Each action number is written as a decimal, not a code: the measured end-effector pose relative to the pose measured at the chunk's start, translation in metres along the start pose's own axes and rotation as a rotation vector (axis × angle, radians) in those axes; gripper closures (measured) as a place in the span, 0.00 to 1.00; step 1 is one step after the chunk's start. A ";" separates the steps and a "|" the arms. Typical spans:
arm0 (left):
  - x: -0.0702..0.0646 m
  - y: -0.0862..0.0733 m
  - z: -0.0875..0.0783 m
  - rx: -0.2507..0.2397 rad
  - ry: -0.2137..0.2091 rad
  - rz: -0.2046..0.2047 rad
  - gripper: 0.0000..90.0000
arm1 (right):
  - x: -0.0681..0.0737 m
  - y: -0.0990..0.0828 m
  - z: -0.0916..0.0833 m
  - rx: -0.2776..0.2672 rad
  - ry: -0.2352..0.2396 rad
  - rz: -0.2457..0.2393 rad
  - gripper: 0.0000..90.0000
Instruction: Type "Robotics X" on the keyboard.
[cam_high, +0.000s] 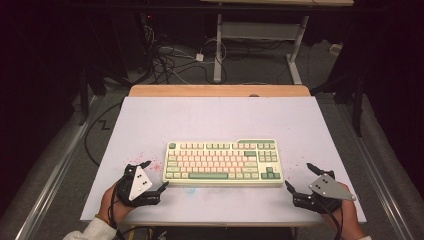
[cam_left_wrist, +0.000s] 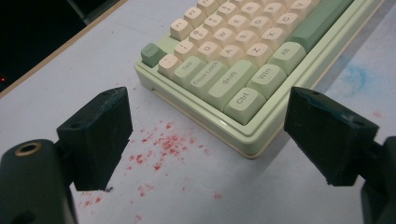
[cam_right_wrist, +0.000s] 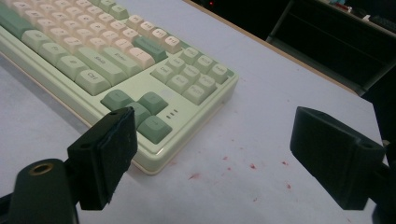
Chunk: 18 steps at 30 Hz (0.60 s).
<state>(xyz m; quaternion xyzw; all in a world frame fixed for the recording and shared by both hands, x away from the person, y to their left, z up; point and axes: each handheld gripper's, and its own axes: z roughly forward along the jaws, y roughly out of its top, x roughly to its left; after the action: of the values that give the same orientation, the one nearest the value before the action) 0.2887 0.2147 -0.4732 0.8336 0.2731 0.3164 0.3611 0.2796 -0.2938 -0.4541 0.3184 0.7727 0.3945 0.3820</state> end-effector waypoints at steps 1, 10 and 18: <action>0.000 0.000 0.000 0.000 0.000 0.000 0.16 | 0.000 0.000 0.000 0.003 0.001 0.004 0.17; 0.000 -0.003 -0.004 -0.004 -0.012 -0.016 0.16 | 0.001 0.004 -0.002 -0.006 -0.023 0.005 0.17; 0.000 0.001 -0.008 -0.028 -0.025 -0.048 0.17 | 0.001 0.009 -0.004 -0.003 0.014 0.012 0.26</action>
<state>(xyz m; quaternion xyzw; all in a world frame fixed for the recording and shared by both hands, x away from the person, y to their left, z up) 0.2831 0.2173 -0.4688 0.8255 0.2841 0.3011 0.3837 0.2775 -0.2906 -0.4453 0.3196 0.7729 0.4000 0.3747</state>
